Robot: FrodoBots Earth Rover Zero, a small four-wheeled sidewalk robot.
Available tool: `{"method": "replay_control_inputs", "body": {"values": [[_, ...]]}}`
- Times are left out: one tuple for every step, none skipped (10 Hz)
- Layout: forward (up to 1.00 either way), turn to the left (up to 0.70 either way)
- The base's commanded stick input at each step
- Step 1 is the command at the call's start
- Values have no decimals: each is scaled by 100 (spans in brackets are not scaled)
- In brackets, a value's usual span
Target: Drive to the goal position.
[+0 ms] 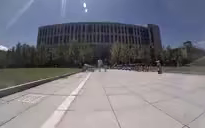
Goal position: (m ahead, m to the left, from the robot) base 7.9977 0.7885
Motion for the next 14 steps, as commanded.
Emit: {"method": "replay_control_inputs", "body": {"values": [[70, 0], [67, 0], [66, 0], [66, 0], [64, 0], [62, 0], [61, 0], [60, 0], [61, 0], [61, 0], [61, 0], [61, 0], [61, 0], [61, 0]]}}
